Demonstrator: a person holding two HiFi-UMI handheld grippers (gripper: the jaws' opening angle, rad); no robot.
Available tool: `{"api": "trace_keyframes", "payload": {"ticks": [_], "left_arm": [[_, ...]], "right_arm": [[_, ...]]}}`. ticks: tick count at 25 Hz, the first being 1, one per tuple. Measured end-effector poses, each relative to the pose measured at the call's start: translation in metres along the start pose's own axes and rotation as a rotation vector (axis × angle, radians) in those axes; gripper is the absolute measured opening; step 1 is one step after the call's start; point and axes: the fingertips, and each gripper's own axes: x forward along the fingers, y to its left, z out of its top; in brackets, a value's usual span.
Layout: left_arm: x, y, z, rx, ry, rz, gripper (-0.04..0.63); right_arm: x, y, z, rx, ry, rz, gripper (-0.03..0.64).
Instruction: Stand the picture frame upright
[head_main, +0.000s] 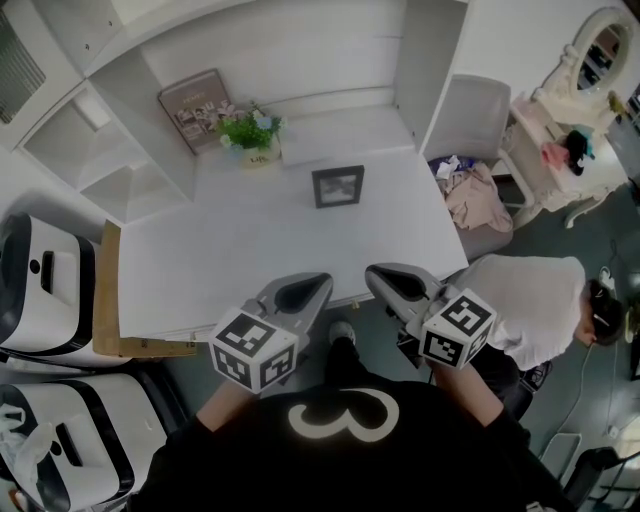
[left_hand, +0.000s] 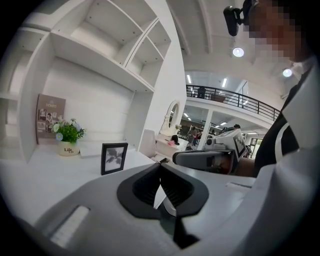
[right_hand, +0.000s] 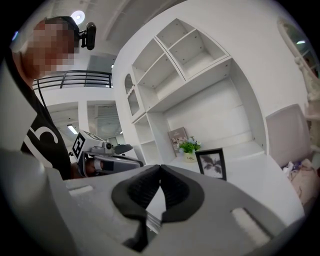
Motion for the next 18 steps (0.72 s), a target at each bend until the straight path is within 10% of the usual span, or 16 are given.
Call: {"api": "trace_keyframes", "payload": {"ticks": [18], "left_arm": [[-0.004,-0.006,0.011,-0.013,-0.021,-0.040,0.009]], "right_arm": [[-0.003,0.010,0.003,-0.032,0.016,-0.008,0.003]]}}
